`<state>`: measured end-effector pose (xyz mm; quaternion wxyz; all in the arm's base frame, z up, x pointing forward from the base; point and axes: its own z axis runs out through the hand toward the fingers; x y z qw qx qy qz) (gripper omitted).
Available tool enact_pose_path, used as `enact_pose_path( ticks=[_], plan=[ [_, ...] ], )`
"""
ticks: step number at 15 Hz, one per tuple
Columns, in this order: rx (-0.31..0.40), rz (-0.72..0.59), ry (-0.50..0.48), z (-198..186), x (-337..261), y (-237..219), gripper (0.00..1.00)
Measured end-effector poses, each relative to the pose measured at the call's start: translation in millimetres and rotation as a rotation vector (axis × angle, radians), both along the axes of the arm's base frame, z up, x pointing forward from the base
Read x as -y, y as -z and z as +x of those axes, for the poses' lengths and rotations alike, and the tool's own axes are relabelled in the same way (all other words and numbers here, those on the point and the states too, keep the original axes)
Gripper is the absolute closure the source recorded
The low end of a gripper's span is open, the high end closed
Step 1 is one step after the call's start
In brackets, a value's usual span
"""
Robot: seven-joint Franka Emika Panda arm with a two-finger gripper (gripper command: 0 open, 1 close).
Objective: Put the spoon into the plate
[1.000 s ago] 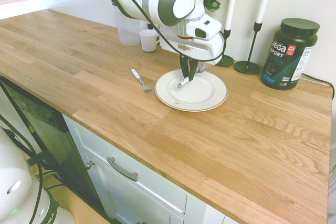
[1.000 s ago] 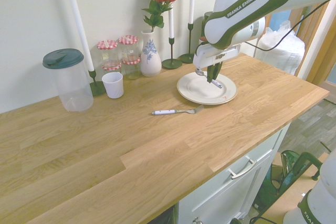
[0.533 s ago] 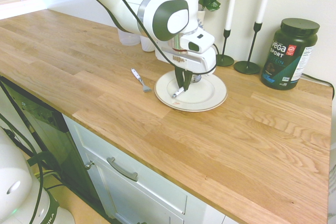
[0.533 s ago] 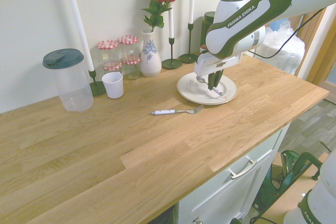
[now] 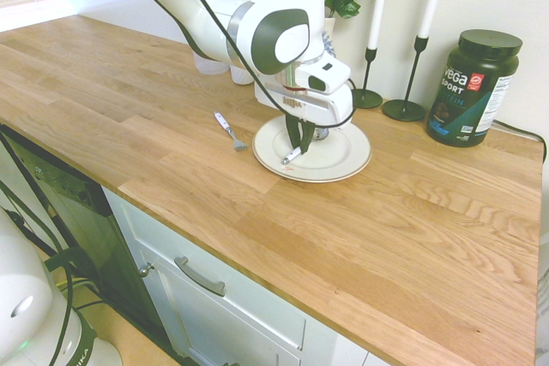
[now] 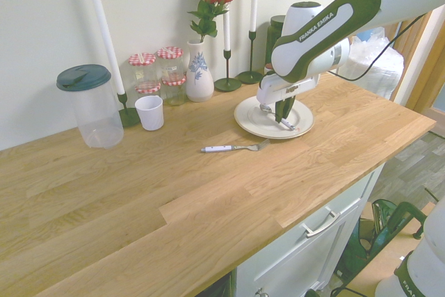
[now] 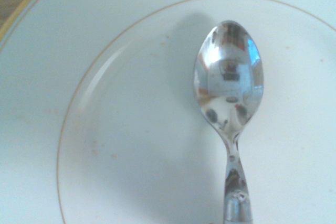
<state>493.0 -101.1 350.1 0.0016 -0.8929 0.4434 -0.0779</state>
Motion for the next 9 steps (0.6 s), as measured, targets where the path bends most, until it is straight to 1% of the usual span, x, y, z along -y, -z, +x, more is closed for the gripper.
enact_pose_path(
  ticks=[5,7,9],
  plan=[
    [0.015,-0.003,-0.008,1,1,-4,0.0],
    [0.027,-0.004,-0.014,-1,0,-21,0.0],
    [0.036,-0.006,-0.027,-6,-6,-51,0.0]
  ],
)
